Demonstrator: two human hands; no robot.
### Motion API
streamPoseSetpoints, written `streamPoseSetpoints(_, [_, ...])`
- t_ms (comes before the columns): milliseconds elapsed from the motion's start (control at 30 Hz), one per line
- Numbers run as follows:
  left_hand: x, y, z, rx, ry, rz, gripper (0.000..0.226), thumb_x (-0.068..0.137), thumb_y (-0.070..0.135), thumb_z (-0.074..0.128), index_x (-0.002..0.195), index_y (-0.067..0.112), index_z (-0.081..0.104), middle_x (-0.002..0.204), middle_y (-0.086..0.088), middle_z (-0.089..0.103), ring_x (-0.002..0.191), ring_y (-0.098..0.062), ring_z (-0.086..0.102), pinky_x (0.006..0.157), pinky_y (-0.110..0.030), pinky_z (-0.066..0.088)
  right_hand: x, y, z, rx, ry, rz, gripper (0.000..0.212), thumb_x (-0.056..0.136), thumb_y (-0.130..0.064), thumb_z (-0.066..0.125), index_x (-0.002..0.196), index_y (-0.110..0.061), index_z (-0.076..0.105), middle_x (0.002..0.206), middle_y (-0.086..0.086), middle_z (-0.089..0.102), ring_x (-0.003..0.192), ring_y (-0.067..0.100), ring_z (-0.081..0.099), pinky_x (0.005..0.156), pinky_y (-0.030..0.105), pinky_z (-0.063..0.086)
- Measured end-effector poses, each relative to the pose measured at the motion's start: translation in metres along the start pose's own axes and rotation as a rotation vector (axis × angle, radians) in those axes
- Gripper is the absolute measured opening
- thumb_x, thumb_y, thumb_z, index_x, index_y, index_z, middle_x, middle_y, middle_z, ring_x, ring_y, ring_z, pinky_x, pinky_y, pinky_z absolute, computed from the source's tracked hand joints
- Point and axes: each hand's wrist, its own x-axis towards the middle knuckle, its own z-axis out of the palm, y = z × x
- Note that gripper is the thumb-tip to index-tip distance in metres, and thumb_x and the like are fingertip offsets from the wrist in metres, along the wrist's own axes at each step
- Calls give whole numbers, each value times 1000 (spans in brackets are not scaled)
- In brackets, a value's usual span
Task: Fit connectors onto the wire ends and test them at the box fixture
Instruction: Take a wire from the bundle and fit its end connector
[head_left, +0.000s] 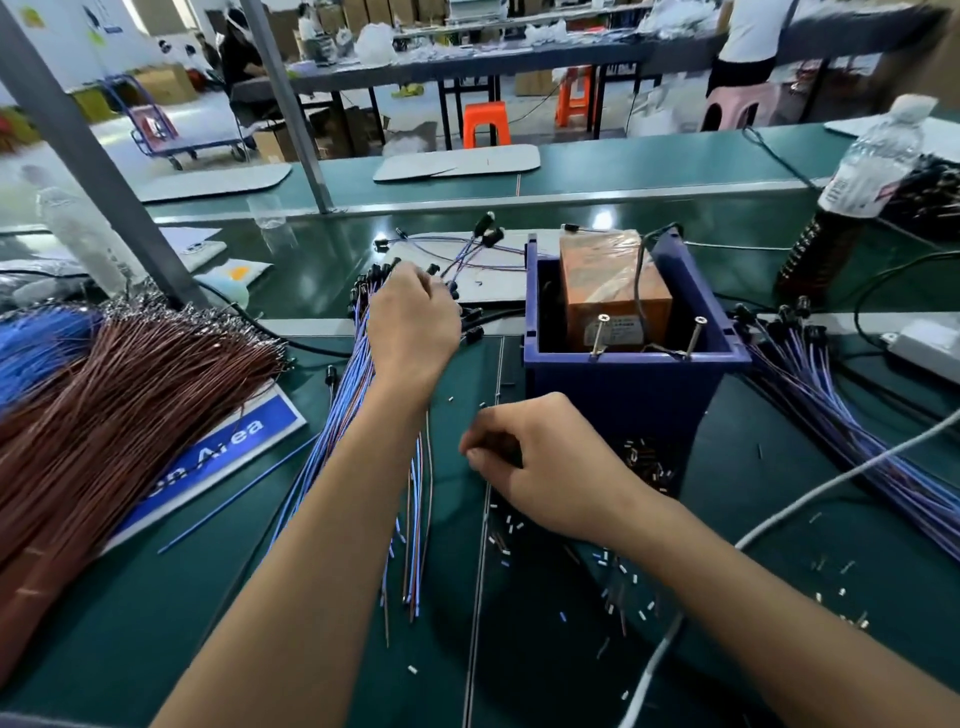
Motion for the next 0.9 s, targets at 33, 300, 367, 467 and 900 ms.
streamPoseSetpoints(33, [1, 1, -2, 17, -11, 22, 20, 99, 23, 54, 100, 10, 69, 99, -8, 77, 100, -30, 66, 87, -36, 49, 0, 0, 1, 11, -7, 6, 11, 94, -15, 68, 97, -20, 77, 80, -7, 73, 73, 8, 66, 72, 30, 56])
streamPoseSetpoints(300, [-9, -26, 15, 229, -188, -59, 9, 83, 15, 67, 82, 14, 76, 90, -13, 76, 94, -35, 70, 77, -31, 49, -5, -2, 6, 0, -57, 3, 15, 91, -12, 68, 96, -22, 78, 86, -9, 76, 77, 4, 66, 75, 23, 54])
streamPoseSetpoints(367, [-14, -33, 24, 296, -228, -82, 18, 79, 12, 62, 91, 14, 76, 97, -13, 74, 99, -37, 69, 80, -34, 51, -6, -2, 5, -2, -45, -7, 16, 90, -10, 68, 95, -22, 79, 84, -9, 76, 76, 1, 64, 72, 14, 48])
streamPoseSetpoints(467, [-13, -30, 39, 396, -195, 41, 24, 88, 32, 65, 105, 16, 71, 109, -12, 71, 108, -36, 65, 87, -39, 52, -8, 1, 5, 13, -24, -5, 17, 90, -11, 68, 95, -22, 79, 82, -10, 75, 74, 0, 64, 70, 11, 45])
streamPoseSetpoints(900, [-2, -25, 67, 382, -158, 158, 22, 97, 33, 69, 104, 14, 75, 106, -11, 74, 105, -33, 67, 86, -39, 53, -5, 28, 10, 189, -129, 139, 19, 92, -8, 69, 101, -21, 80, 81, -3, 76, 74, 8, 69, 70, 19, 53])
